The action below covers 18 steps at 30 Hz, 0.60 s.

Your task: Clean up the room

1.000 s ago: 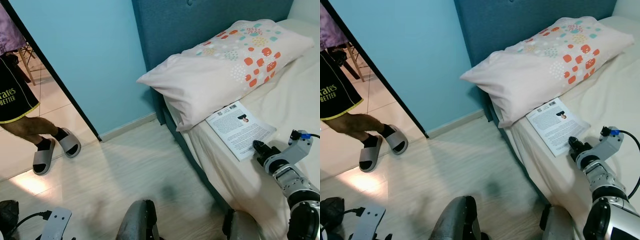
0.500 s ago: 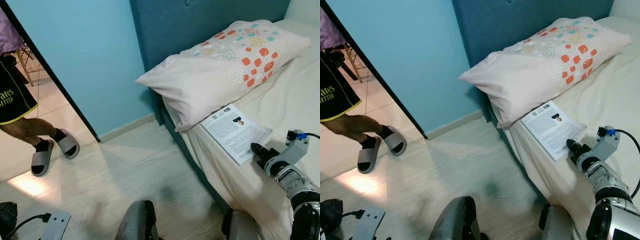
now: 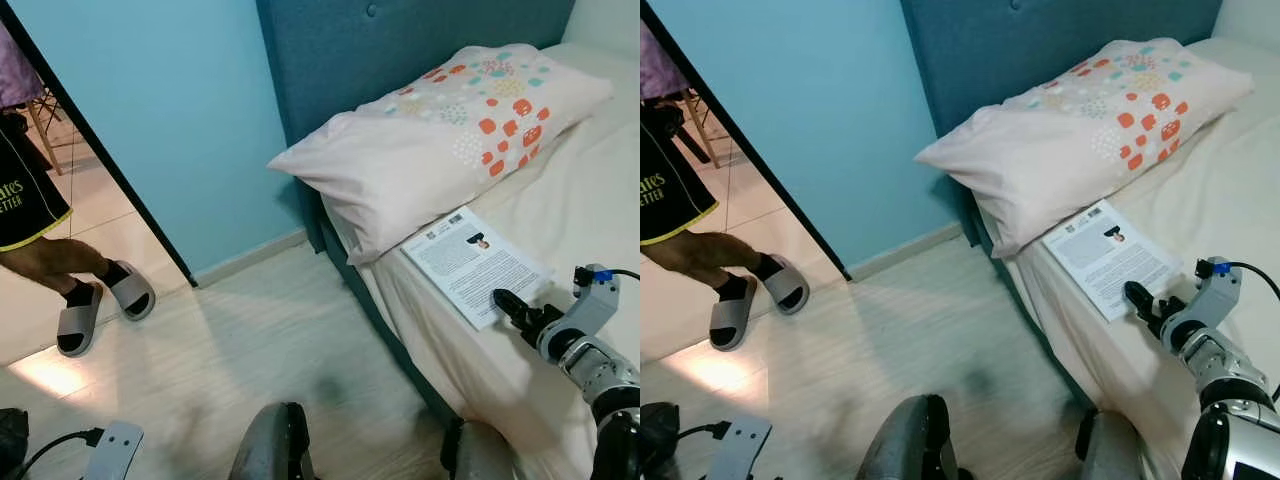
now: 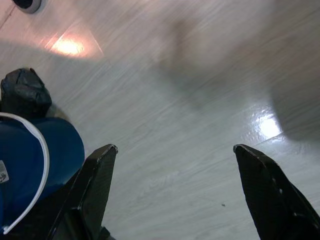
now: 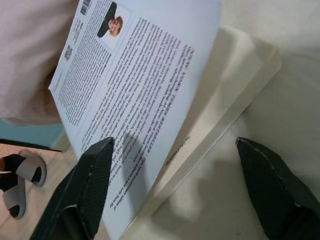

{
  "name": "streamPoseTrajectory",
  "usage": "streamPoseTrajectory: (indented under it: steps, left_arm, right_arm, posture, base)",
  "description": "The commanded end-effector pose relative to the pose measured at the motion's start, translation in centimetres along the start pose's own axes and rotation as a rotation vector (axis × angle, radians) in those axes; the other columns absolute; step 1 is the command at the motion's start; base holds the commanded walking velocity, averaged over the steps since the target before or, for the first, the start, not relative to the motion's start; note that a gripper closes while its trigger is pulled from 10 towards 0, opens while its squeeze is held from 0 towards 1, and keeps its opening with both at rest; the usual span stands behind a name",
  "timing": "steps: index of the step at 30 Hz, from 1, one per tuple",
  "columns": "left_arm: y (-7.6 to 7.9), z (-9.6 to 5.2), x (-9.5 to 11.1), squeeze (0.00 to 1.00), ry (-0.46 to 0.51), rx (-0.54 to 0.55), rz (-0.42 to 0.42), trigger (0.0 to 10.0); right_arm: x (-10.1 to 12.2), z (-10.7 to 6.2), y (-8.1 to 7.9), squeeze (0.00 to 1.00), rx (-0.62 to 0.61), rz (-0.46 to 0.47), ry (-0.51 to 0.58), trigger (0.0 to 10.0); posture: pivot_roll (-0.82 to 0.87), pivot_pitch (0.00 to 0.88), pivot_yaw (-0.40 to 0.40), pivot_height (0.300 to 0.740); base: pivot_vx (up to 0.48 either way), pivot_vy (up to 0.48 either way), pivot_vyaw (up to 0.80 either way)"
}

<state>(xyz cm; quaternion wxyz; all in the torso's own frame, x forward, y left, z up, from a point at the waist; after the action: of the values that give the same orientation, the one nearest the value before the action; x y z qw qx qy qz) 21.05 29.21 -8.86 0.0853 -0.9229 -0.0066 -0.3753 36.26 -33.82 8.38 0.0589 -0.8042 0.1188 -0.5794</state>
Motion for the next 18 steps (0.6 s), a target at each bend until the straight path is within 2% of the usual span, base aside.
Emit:
streamPoseTrajectory:
  steps: [1, 3, 5, 6, 7, 8, 10, 11, 12, 14, 16, 17, 18]
  left_arm:
    - [-0.3, -0.2, -1.1, 0.00, -0.045, 0.019, -0.004, 10.0]
    - [0.0, 0.1, -0.8, 0.00, -0.041, 0.027, -0.014, 10.0]
    - [0.1, 0.5, 0.1, 0.00, -0.031, 0.060, -0.031, 10.0]
    - [-0.4, 0.9, 1.7, 0.00, 0.012, 0.113, -0.052, 10.0]
    - [-0.8, 1.0, 2.8, 0.00, 0.043, 0.150, -0.068, 10.0]
    - [-0.8, 1.0, 2.8, 0.00, 0.043, 0.150, -0.068, 10.0]
    - [-1.8, 1.5, 6.3, 0.00, 0.125, 0.235, -0.110, 10.0]
    - [-1.8, 1.8, 7.6, 0.00, 0.142, 0.245, -0.122, 10.0]
    - [-1.8, 1.8, 7.6, 0.00, 0.142, 0.245, -0.122, 10.0]
    - [-1.2, 2.1, 9.3, 0.00, 0.162, 0.235, -0.145, 10.0]
    - [-0.1, 2.4, 10.2, 0.00, 0.174, 0.198, -0.177, 10.0]
    - [-0.1, 2.4, 10.2, 0.00, 0.174, 0.198, -0.177, 10.0]
    - [0.6, 2.6, 10.2, 0.00, 0.167, 0.180, -0.166, 10.0]
  right_arm:
    - [-1.5, -0.3, 0.5, 1.00, -0.029, 0.000, -0.052, 10.0]
    - [-0.9, -0.4, 1.0, 1.00, -0.045, -0.002, -0.036, 10.0]
    - [0.6, -0.8, 2.1, 1.00, -0.082, -0.023, 0.005, 10.0]
    - [1.8, -1.0, 2.4, 0.00, -0.084, -0.045, 0.057, 10.0]
    - [2.5, -1.1, 2.5, 0.00, -0.082, -0.061, 0.092, 10.0]
    - [2.5, -1.1, 2.5, 0.00, -0.082, -0.061, 0.092, 10.0]
    - [3.3, -1.0, 1.7, 0.00, -0.052, -0.058, 0.187, 10.0]
    - [2.6, -0.6, 0.6, 0.00, -0.030, -0.047, 0.199, 10.0]
    - [2.6, -0.6, 0.6, 0.00, -0.030, -0.047, 0.199, 10.0]
    - [0.6, 0.2, -1.8, 0.00, 0.020, -0.046, 0.189, 10.0]
    - [-1.4, 0.9, -4.3, 0.00, 0.073, -0.016, 0.174, 10.0]
    - [-1.4, 0.9, -4.3, 0.00, 0.073, -0.016, 0.174, 10.0]
    - [-2.5, 1.0, -5.5, 0.00, 0.096, -0.012, 0.158, 10.0]
  posture:
    - [0.21, 0.144, 0.121, 0.561]
    - [0.19, 0.117, 0.109, 0.561]
    - [0.18, 0.093, 0.099, 0.561]
    - [0.14, 0.058, 0.085, 0.561]
    - [0.14, 0.058, 0.085, 0.561]
    - [0.14, 0.058, 0.085, 0.561]
    - [0.14, 0.004, 0.060, 0.570]
    - [0.13, 0.000, 0.059, 0.575]
    - [0.13, 0.000, 0.059, 0.575]
    - [0.11, 0.000, 0.056, 0.585]
    - [0.09, 0.000, 0.053, 0.594]
    - [0.09, 0.000, 0.053, 0.594]
    - [0.09, 0.000, 0.053, 0.599]
  base:
    - [0.000, 0.000, 0.00]
    - [0.000, 0.000, 0.00]
    - [0.000, 0.000, 0.00]
    - [0.000, 0.000, 0.00]
    - [0.000, 0.000, 0.00]
    - [0.000, 0.000, 0.00]
    - [0.000, 0.000, 0.00]
    - [0.000, 0.000, 0.00]
    - [0.000, 0.000, 0.00]
    - [-0.480, 0.000, 0.00]
    - [-0.240, 0.000, 0.00]
    - [0.000, 0.000, 0.00]
    - [0.000, 0.000, 0.00]
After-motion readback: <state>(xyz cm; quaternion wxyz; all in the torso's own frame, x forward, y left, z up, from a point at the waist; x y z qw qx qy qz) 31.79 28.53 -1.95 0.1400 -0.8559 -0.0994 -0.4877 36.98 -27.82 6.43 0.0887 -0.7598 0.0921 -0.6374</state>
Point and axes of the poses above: a point about 5 cm out from each wrist's last joint towards the gripper, its own z axis pointing out of the wrist towards the gripper, its own x axis along the axis of the wrist's last joint, y = z × x, the point moved 5 cm from there along z, pointing out of the wrist towards the gripper, and after that the axes turned 12 degrees about -z, right-handed, at the moved point
